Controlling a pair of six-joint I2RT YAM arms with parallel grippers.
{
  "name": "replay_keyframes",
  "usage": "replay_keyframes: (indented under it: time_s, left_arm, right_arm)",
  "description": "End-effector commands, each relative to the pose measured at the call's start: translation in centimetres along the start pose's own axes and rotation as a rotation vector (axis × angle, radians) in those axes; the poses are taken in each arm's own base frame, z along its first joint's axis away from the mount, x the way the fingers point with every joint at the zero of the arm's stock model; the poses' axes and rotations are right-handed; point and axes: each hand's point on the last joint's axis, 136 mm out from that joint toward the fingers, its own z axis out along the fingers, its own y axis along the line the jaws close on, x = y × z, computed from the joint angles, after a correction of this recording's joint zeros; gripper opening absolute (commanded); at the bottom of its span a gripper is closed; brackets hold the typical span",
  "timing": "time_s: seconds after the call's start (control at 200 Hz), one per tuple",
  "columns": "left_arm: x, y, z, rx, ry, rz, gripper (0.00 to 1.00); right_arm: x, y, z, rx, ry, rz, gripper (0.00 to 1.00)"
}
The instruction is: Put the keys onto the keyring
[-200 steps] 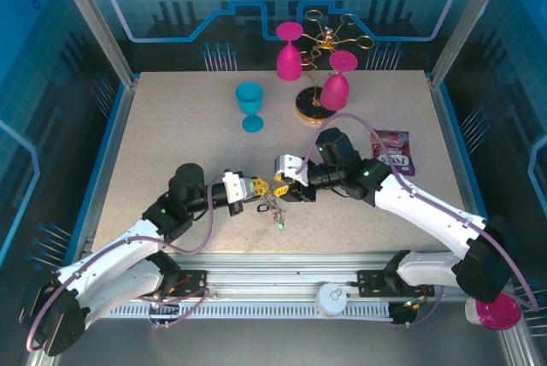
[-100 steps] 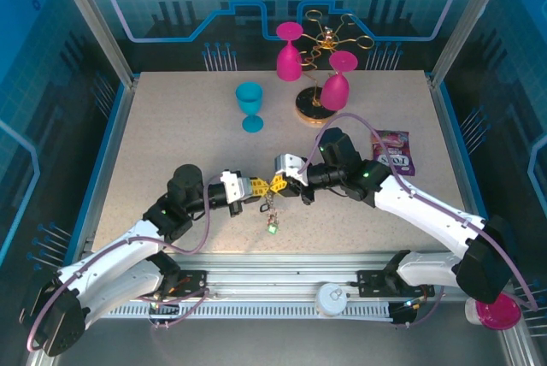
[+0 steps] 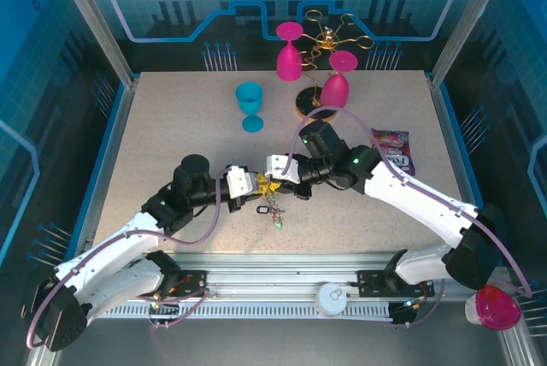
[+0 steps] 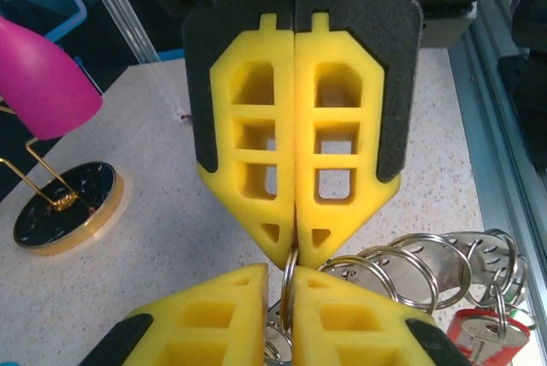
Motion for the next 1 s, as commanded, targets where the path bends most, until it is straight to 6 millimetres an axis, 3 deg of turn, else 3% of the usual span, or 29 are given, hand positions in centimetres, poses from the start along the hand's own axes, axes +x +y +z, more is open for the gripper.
replay_keyframes:
  time_s: [0.0, 0.095, 0.185, 0.28, 0.43, 0.62, 0.866, 0.886, 0.996]
  left_arm:
    - [0.0, 0.3, 0.2, 0.004, 0.049, 0.040, 0.10]
    - [-0.1, 0.3, 0.3, 0.010, 0.047, 0.045, 0.00]
    - [-0.5, 0.2, 0.1, 0.004, 0.020, 0.051, 0.00]
    - [-1.3, 0.0, -0.3, -0.015, -0.047, 0.073, 0.00]
    - [-2.3, -0.4, -0.9, -0.033, -0.153, 0.095, 0.00]
    - [-3.0, -0.7, -1.3, -0.039, -0.222, 0.092, 0.00]
    - [-3.3, -0.7, -1.6, -0.049, -0.246, 0.077, 0.00]
    - [-3.3, -0.7, -1.6, -0.052, -0.246, 0.076, 0.00]
    - [-3.4, -0.6, -1.7, -0.057, -0.253, 0.074, 0.00]
  right_arm:
    - [-1.5, 1.6, 0.2, -0.060, 0.020, -0.079, 0.00]
    - [-2.5, 1.6, 0.1, -0.054, -0.014, -0.091, 0.00]
    - [-2.8, 0.9, -0.5, -0.016, -0.066, -0.056, 0.00]
    - [-2.3, 0.1, -1.3, 0.024, -0.131, 0.028, 0.25]
    - [-0.4, 0.0, -1.9, 0.052, -0.192, 0.143, 0.37]
    - [1.7, 0.0, -0.8, 0.074, -0.180, 0.214, 0.39]
    - [0.9, 0.3, 0.0, 0.019, -0.248, 0.236, 0.41]
    - [1.6, 0.8, 0.5, 0.002, -0.238, 0.252, 0.42]
    - [1.6, 0.7, 0.8, -0.003, -0.251, 0.262, 0.42]
